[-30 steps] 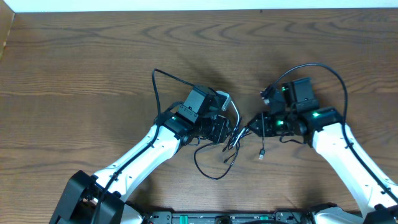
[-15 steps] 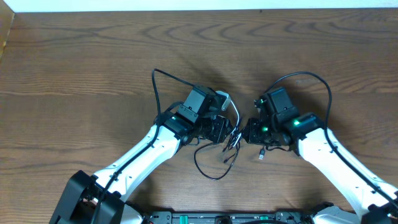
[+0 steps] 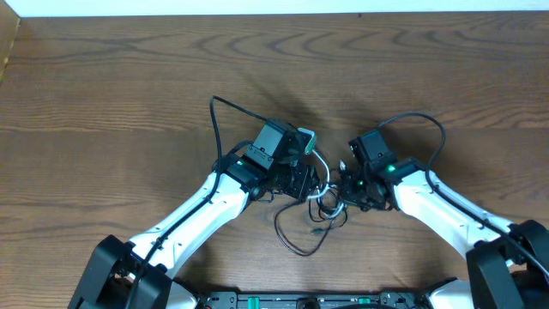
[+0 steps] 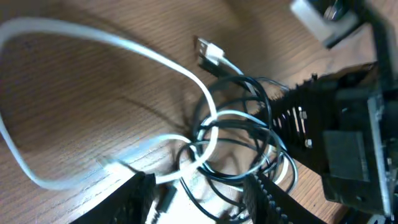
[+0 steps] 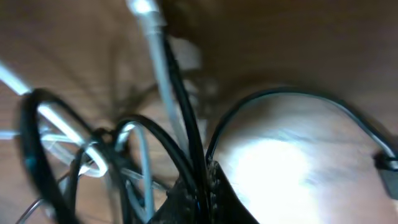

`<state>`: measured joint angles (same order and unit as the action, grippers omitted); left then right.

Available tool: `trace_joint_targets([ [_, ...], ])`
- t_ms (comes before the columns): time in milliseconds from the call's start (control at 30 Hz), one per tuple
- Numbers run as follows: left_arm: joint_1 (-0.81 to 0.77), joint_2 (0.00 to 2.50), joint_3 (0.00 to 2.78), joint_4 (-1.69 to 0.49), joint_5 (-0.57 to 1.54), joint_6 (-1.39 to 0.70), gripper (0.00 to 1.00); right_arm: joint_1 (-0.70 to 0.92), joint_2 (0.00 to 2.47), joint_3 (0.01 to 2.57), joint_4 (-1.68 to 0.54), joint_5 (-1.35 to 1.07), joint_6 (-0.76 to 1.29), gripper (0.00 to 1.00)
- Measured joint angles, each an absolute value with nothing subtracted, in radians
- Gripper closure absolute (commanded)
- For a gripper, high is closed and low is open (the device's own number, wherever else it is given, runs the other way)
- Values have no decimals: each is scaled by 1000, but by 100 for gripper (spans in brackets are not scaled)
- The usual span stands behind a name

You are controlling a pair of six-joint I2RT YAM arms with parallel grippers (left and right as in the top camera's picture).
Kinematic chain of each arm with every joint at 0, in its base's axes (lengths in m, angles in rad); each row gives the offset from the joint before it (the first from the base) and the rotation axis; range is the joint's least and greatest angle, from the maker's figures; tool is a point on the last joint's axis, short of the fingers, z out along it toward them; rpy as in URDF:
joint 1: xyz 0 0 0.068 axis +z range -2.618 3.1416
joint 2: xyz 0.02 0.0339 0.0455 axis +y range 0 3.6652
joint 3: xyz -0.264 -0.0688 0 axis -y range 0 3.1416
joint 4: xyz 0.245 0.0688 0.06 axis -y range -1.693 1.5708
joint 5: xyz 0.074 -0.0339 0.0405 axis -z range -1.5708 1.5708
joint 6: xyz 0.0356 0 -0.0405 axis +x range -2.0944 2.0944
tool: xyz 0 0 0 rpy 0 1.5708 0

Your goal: Untangle cables

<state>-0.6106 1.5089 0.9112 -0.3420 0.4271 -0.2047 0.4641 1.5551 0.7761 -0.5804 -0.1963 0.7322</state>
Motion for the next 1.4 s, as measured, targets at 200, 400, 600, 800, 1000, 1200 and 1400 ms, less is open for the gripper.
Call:
trace_joint_targets([
  [200, -611, 1509, 911, -342, 427, -205, 50, 464, 1557, 773, -548, -163, 702, 99],
  [400, -611, 1509, 911, -374, 427, -205, 50, 451, 1557, 772, -382, -322, 628, 99],
  [600, -610, 1509, 911, -390, 422, -205, 50, 359, 1557, 771, -241, -548, 607, 99],
  [800, -609, 1509, 911, -389, 416, -205, 50, 252, 1557, 771, -196, -788, 592, 99],
  [1000, -609, 1509, 910, -337, 416, -205, 50, 228, 1557, 771, -188, -956, 587, 99],
  [1200, -606, 1509, 909, -257, 461, -205, 50, 226, 1557, 771, -185, -1017, 587, 99],
  [1400, -575, 1509, 906, -233, 535, -205, 50, 218, 1557, 771, -182, -1026, 587, 99],
])
